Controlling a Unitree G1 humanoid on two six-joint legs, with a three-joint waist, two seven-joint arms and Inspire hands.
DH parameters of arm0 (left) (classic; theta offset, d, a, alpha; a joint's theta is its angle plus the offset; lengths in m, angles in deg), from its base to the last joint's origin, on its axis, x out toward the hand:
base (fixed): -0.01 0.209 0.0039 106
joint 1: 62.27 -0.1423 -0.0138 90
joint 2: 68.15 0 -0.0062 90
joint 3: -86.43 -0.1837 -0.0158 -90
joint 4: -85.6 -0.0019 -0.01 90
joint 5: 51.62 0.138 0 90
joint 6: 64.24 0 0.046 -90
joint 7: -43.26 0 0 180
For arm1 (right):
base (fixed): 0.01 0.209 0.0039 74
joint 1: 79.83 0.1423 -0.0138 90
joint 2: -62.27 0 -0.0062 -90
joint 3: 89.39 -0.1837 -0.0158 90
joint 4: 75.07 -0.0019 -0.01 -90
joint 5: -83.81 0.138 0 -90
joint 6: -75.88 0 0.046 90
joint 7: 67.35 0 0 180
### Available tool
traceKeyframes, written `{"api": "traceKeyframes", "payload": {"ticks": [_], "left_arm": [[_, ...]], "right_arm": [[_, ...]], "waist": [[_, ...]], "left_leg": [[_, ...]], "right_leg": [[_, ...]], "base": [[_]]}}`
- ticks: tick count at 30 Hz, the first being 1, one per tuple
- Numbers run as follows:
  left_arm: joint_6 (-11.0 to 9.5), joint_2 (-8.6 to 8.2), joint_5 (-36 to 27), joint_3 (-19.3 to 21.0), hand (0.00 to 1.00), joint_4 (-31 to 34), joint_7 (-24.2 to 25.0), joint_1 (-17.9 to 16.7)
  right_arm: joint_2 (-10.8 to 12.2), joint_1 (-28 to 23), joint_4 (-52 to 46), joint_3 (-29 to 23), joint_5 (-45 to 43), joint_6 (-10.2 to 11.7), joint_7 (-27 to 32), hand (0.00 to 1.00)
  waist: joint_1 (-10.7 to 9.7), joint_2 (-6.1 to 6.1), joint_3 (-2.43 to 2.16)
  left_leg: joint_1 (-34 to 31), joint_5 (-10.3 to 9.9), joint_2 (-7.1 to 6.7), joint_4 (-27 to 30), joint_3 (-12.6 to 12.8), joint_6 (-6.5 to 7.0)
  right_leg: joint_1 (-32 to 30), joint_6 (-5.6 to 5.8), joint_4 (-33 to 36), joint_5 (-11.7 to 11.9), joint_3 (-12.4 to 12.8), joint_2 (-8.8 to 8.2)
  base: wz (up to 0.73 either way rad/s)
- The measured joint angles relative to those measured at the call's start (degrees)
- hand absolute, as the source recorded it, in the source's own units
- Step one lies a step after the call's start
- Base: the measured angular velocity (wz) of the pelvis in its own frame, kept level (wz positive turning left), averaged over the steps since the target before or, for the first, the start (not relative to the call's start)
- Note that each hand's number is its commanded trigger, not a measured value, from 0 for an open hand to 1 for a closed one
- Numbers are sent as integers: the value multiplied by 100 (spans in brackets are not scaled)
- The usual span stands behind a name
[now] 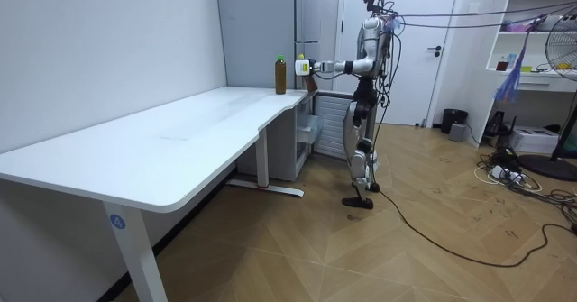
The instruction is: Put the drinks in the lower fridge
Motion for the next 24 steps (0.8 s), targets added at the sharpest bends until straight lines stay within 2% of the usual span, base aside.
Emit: {"api": "traceKeyframes", "payload": {"ticks": [6,10,24], "left_arm": [[15,5,0,-1,100,0,10,0],[21,3,22,-3,100,2,40,0],[15,-26,89,-34,100,58,-137,-12]], "right_arm": [[5,-1,-3,0,-2,5,1,0],[48,-49,-46,13,-9,6,25,0],[90,54,13,133,-169,69,238,0]], "waist": [[0,-15,-23],[13,-71,-63],[50,-75,-63]], "left_leg": [[-73,2,-1,8,0,1],[-71,2,-1,8,0,1],[-55,5,-5,4,-44,1]], "right_leg": [[-67,0,6,0,-11,0],[-65,-1,3,1,-21,-1],[-10,-1,-3,1,-98,0]], "base": [[0],[0],[2]]}}
